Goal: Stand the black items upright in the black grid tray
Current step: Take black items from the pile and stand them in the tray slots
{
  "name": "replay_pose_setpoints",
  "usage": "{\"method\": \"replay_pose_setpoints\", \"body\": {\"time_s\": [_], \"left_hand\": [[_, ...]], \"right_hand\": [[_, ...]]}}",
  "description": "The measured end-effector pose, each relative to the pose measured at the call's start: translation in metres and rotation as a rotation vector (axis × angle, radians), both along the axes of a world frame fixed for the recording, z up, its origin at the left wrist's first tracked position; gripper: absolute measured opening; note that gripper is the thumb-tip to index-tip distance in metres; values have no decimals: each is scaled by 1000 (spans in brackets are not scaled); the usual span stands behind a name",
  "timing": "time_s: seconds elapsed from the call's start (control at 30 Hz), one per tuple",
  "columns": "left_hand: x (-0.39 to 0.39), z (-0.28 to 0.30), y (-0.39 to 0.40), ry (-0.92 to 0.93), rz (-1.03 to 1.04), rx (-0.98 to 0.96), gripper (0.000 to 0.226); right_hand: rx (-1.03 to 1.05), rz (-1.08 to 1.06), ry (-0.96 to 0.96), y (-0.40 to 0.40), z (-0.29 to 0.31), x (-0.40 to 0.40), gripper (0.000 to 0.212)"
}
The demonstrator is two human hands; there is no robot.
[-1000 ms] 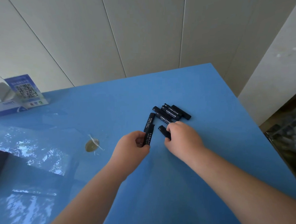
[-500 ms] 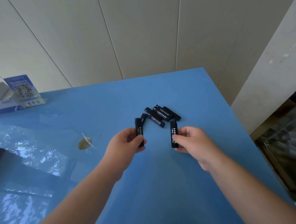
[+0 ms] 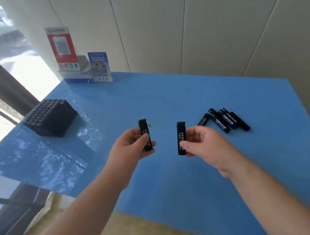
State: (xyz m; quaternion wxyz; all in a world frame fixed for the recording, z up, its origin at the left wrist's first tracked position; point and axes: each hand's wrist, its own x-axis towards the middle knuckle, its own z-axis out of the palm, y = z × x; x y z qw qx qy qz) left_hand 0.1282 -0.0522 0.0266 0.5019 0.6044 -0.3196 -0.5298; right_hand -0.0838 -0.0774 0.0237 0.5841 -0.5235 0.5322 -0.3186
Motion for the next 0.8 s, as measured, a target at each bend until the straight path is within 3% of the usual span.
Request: {"method": "replay_pose_setpoints", "body": {"time_s": [0.33,0.53,0.8], "left_hand": [[159,7,85,-22,166,-9,12],[260,16,143,-135,159,-5,10],[346,24,173,-201,218,-34,12]], "right_hand": [[-26,220,-6,34,12,170,6],[-166,256,23,73,11,284,5],[-142,280,-10,99,6,377,7]]}}
